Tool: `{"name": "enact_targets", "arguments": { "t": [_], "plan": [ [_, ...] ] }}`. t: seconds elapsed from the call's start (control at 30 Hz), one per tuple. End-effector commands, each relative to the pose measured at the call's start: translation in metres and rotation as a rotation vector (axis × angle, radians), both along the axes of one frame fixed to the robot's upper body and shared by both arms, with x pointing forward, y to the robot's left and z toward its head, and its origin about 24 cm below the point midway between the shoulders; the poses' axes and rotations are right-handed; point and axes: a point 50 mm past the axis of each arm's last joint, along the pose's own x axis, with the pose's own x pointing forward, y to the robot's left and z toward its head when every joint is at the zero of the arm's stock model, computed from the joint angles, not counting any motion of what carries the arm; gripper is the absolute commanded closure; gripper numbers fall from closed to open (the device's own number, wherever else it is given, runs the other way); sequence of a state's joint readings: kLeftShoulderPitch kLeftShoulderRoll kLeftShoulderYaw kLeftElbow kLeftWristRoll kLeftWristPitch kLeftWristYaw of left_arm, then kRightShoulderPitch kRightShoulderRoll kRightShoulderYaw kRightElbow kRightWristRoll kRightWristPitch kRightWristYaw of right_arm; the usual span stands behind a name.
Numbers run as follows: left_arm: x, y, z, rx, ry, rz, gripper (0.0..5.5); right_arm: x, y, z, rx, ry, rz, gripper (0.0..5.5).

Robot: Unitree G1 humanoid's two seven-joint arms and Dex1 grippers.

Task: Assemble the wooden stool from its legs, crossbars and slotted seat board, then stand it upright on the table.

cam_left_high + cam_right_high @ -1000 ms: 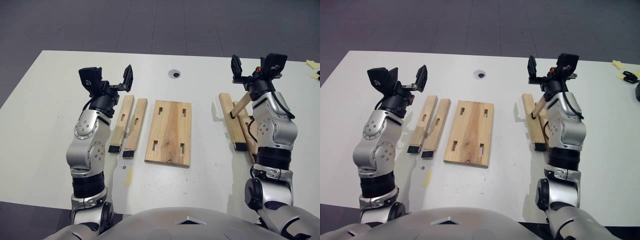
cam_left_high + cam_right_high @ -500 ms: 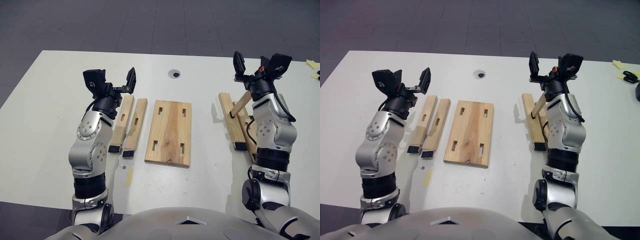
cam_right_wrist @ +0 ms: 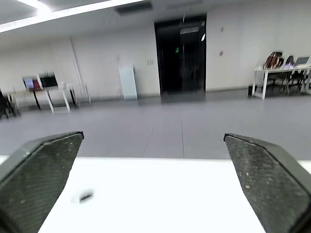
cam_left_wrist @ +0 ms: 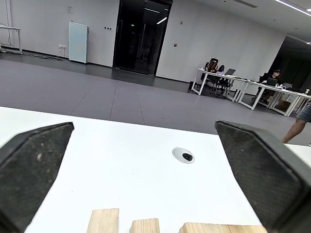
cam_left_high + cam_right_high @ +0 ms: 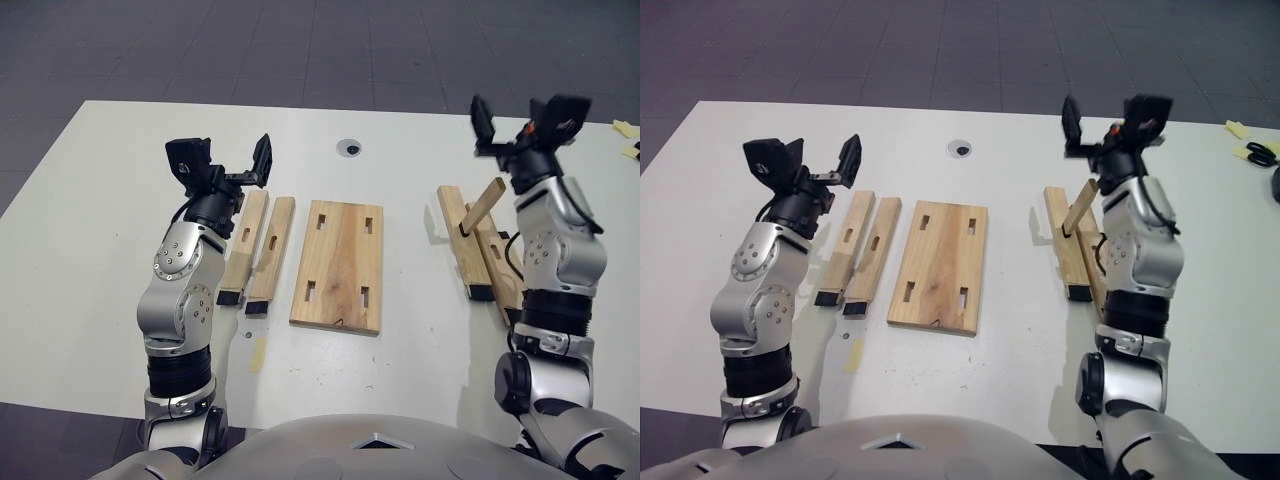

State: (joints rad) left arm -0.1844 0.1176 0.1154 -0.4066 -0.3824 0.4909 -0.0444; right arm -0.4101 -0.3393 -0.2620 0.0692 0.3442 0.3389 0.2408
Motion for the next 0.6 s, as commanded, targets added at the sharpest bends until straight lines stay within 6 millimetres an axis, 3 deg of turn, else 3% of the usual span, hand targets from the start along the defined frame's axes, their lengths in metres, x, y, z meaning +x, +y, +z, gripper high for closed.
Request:
{"name": "enact_targets", "arguments": {
  "t": [0.03,0.33,0.43,0.6],
  "plan": [
    [0.000,-0.005,-0.001,-0.007,0.011,-0.011,0.10,-0.015,-0.006,-0.047,-0.076,0.195,0.004,0.11],
    [-0.004,-0.021,-0.007,-0.018,0.031,-0.065,0.10,-0.017,-0.001,-0.029,0.037,0.077,0.018,0.11],
    [-0.004,-0.022,-0.004,-0.022,0.018,-0.074,0.10,-0.017,0.002,-0.010,0.150,-0.031,0.048,0.11],
    [-0.006,-0.023,-0.004,-0.022,0.013,-0.085,0.10,-0.020,-0.005,0.041,0.285,-0.226,0.105,0.11]
  ]
}}
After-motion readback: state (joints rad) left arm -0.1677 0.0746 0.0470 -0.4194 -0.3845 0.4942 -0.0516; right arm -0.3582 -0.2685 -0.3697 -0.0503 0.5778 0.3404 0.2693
